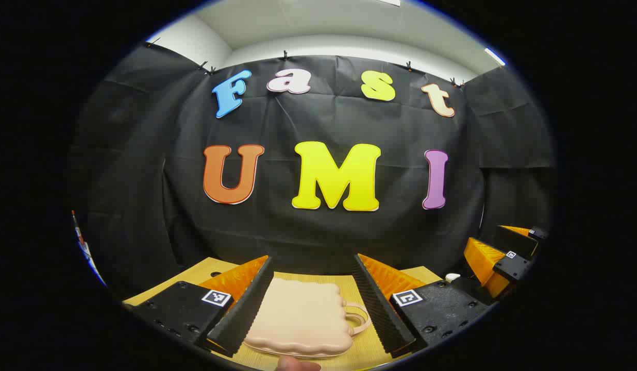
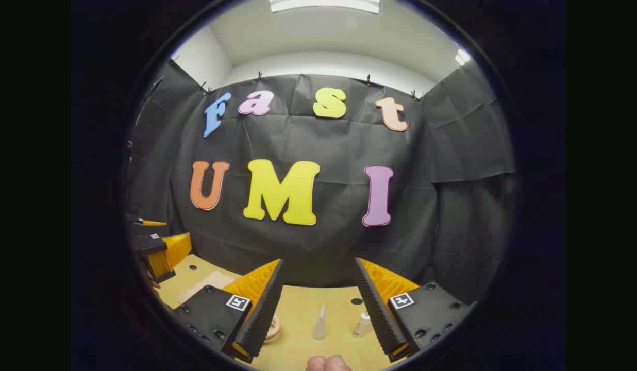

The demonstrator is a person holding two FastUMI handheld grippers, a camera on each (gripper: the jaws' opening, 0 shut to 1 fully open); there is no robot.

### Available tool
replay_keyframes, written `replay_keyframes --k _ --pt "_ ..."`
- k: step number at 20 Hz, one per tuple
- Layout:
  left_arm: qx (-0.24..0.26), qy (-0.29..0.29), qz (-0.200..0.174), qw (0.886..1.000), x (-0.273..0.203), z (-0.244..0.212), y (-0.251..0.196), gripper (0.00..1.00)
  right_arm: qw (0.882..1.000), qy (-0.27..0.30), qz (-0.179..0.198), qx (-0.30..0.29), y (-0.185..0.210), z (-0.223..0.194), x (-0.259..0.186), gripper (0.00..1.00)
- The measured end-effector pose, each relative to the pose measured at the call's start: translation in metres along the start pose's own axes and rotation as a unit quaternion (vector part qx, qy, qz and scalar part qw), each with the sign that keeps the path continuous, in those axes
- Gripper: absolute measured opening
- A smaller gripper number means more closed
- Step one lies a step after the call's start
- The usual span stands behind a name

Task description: First open the suitcase, pack the skin care products into it, and then close the suitcase.

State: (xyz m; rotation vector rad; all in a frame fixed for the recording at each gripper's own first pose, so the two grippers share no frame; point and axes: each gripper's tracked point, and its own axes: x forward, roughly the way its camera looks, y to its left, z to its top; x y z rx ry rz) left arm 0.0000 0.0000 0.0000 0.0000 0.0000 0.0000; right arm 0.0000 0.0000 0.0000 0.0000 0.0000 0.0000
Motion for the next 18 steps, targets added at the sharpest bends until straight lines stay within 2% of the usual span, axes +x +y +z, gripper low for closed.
replay_keyframes --k 3,15,18 --pt "0.004 0.001 -0.006 1.0 0.003 0.001 -0.004 0.98 1.0 0.001 0.006 -0.001 0.001 0.001 0.006 0.79" --pt "0.028 0.021 -0.014 0.999 0.011 -0.02 -0.027 0.98 1.0 0.02 -0.011 0.014 -0.032 -0.017 0.024 0.79" --pt "0.054 0.037 -0.033 0.997 0.014 -0.034 -0.037 0.98 0.999 0.027 -0.019 0.01 -0.042 -0.024 0.027 0.79"
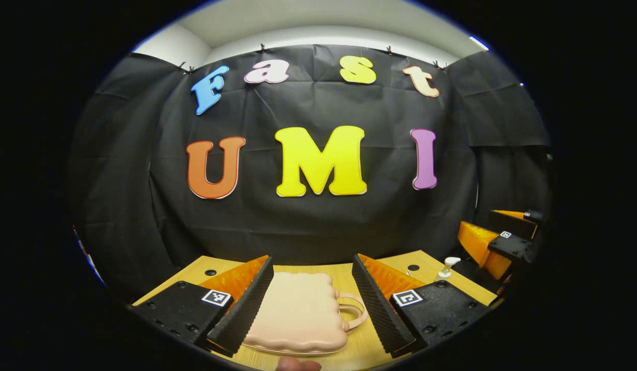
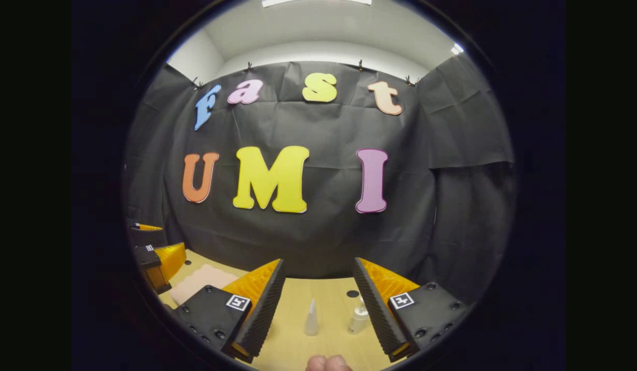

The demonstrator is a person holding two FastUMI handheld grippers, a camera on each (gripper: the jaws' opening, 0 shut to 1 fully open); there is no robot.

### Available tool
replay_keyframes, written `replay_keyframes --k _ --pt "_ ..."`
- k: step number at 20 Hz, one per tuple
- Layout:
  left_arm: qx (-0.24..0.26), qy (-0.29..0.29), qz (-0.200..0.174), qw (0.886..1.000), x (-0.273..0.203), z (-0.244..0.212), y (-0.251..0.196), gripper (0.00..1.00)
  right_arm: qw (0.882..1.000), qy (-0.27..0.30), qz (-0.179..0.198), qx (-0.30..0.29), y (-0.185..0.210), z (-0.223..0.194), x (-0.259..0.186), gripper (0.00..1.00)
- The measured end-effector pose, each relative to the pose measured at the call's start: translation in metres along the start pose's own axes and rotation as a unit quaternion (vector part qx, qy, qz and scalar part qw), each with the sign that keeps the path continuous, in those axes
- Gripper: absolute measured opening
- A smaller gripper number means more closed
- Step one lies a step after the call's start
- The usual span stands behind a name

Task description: First open the suitcase, pack the skin care products into it, and then close the suitcase.

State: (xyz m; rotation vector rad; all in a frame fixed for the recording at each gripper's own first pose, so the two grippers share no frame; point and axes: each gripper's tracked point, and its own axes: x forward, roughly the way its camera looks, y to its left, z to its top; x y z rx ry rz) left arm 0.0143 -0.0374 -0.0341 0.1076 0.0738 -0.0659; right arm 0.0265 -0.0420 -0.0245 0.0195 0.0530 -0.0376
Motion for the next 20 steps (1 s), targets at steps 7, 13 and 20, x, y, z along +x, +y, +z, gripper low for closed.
replay_keyframes --k 7,13,20 --pt "0.139 0.06 -0.095 0.984 0.027 -0.069 -0.063 0.99 0.997 0.024 -0.067 -0.017 -0.073 -0.022 -0.009 0.79" --pt "0.271 0.151 -0.136 0.941 0.054 -0.165 -0.088 0.99 0.991 0.048 -0.125 -0.027 -0.135 -0.037 -0.029 0.8" --pt "0.385 0.204 -0.117 0.893 0.083 -0.208 -0.08 0.98 0.983 0.07 -0.167 -0.02 -0.174 -0.055 -0.048 0.8"
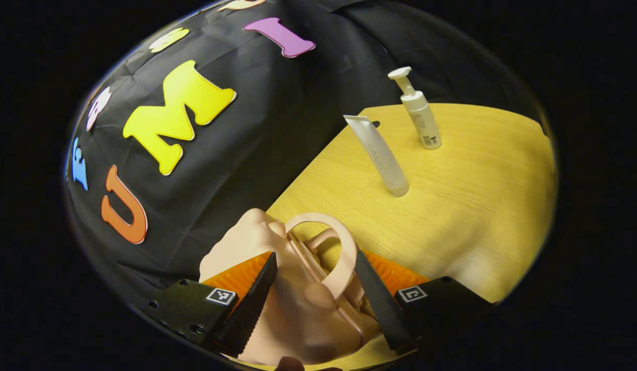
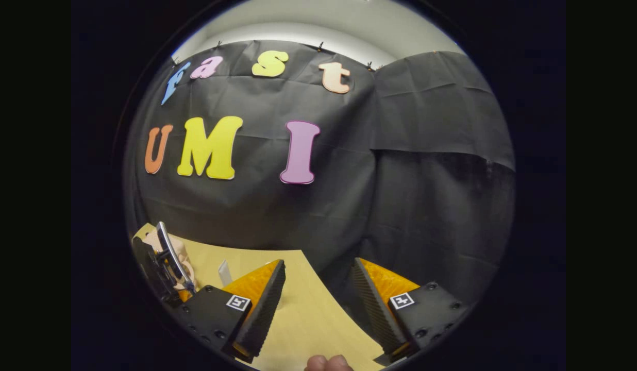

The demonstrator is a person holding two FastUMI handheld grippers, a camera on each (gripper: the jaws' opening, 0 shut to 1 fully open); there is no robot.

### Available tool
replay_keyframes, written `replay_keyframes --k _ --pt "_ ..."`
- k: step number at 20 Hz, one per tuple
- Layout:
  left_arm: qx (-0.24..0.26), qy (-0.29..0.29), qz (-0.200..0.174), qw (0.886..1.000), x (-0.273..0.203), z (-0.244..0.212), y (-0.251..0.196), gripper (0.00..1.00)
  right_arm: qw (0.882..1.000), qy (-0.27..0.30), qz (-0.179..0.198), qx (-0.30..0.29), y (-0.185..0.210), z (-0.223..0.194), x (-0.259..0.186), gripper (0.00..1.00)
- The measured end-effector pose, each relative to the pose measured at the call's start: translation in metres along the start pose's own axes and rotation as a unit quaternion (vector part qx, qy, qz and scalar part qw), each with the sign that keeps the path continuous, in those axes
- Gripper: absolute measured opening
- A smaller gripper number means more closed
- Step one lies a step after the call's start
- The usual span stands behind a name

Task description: First open the suitcase, pack the skin care products into it, and then close the suitcase.

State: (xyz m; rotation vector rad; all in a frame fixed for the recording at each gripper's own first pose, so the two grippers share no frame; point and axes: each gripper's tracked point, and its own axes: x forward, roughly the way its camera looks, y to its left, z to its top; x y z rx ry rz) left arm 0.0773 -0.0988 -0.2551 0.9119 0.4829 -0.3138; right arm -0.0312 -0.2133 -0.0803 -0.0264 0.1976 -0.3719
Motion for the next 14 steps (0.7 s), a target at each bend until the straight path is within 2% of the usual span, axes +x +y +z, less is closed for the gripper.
replay_keyframes --k 3,5,7,8,11,12,14 --pt "0.048 0.03 0.001 0.998 0.012 -0.007 -0.008 0.94 1.0 0.003 -0.008 0.006 -0.009 -0.004 0.002 0.79" --pt "0.06 0.05 0.0 0.997 0.019 -0.014 -0.007 0.87 1.0 0.005 -0.012 0.01 -0.013 -0.006 0.003 0.79" --pt "0.062 0.067 -0.005 0.996 0.024 -0.018 -0.009 0.71 1.0 0.01 -0.013 0.014 -0.015 -0.012 0.005 0.79" --pt "0.064 0.073 -0.009 0.995 0.026 -0.019 -0.011 0.6 1.0 0.013 -0.014 0.017 -0.016 -0.014 0.005 0.79" --pt "0.074 0.093 -0.018 0.993 0.031 -0.022 -0.018 0.48 1.0 0.015 -0.012 0.021 -0.014 -0.017 0.006 0.8" --pt "0.078 0.1 -0.015 0.992 0.032 -0.024 -0.018 0.4 1.0 0.016 -0.01 0.021 -0.013 -0.018 0.006 0.8" --pt "0.083 0.106 -0.014 0.991 0.033 -0.023 -0.019 0.36 1.0 0.01 -0.006 0.02 -0.011 -0.014 0.005 0.78"
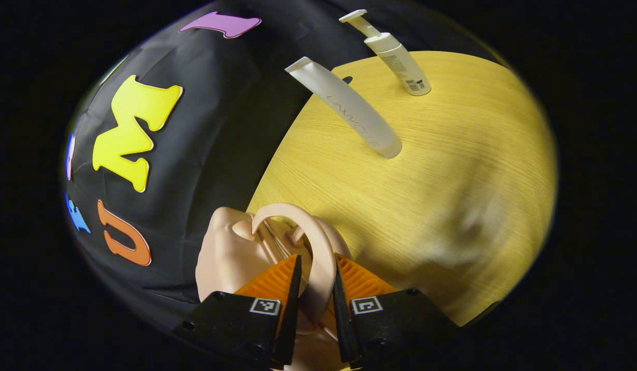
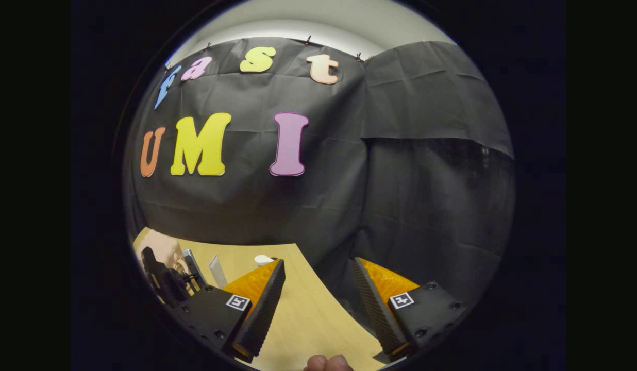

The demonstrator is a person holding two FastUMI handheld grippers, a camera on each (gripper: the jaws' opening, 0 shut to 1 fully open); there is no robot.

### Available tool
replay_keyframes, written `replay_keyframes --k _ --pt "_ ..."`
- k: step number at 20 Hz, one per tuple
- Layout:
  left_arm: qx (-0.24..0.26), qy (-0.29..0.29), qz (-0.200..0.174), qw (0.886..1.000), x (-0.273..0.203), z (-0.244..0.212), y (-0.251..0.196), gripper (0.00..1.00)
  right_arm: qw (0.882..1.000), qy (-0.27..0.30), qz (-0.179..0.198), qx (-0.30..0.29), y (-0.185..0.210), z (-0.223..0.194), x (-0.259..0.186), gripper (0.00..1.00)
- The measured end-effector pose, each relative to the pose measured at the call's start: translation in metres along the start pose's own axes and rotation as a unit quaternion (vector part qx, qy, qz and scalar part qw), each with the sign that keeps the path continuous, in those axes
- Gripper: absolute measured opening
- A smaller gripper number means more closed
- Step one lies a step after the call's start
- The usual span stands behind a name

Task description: First open the suitcase, pack the skin care products into it, and then close the suitcase.

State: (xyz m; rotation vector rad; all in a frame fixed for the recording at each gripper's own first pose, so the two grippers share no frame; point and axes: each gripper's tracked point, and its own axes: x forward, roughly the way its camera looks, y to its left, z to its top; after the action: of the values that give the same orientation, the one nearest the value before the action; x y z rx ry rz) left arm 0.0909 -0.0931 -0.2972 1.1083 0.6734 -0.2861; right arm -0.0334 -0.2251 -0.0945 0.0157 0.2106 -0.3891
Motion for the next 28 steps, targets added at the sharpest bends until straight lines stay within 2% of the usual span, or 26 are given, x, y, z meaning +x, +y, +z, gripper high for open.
replay_keyframes --k 3,5,8,10,12,16,17,18,20,21,23,25,28 --pt "0.004 -0.003 -0.002 1.0 -0.005 0.003 0.001 0.29 1.0 -0.008 0.006 -0.002 0.004 0.005 -0.001 0.79" --pt "-0.008 -0.011 0.003 1.0 -0.011 0.009 0.008 0.19 1.0 -0.009 0.013 0.005 0.007 0.007 -0.002 0.79" --pt "-0.059 -0.022 0.009 0.998 -0.028 0.012 0.029 0.1 1.0 -0.02 0.017 0.004 0.012 0.015 -0.004 0.79" --pt "-0.1 -0.042 0.008 0.994 -0.044 0.016 0.047 0.08 0.999 -0.028 0.023 0.002 0.018 0.021 -0.005 0.79" --pt "-0.131 -0.065 0.025 0.989 -0.06 0.021 0.072 0.07 0.999 -0.031 0.033 0.0 0.03 0.025 -0.005 0.79" --pt "-0.238 -0.128 0.057 0.961 -0.1 0.008 0.14 0.05 0.996 -0.05 0.071 -0.011 0.072 0.043 -0.012 0.8" --pt "-0.269 -0.148 0.064 0.95 -0.109 0.001 0.159 0.05 0.995 -0.054 0.082 -0.014 0.084 0.047 -0.014 0.8" --pt "-0.32 -0.17 0.074 0.929 -0.117 -0.014 0.187 0.05 0.993 -0.058 0.097 -0.019 0.101 0.052 -0.016 0.79" --pt "-0.381 -0.194 0.1 0.898 -0.129 -0.053 0.23 0.05 0.99 -0.064 0.122 -0.031 0.13 0.059 -0.02 0.8" --pt "-0.394 -0.203 0.12 0.888 -0.138 -0.07 0.249 0.05 0.987 -0.069 0.139 -0.04 0.149 0.065 -0.025 0.79" --pt "-0.401 -0.209 0.152 0.879 -0.13 -0.114 0.289 0.05 0.982 -0.077 0.162 -0.053 0.175 0.071 -0.031 0.79" --pt "-0.418 -0.209 0.166 0.868 -0.126 -0.152 0.308 0.05 0.978 -0.08 0.184 -0.064 0.2 0.074 -0.039 0.8" --pt "-0.467 -0.211 0.182 0.839 -0.115 -0.205 0.322 0.05 0.972 -0.074 0.21 -0.079 0.232 0.072 -0.05 0.8"
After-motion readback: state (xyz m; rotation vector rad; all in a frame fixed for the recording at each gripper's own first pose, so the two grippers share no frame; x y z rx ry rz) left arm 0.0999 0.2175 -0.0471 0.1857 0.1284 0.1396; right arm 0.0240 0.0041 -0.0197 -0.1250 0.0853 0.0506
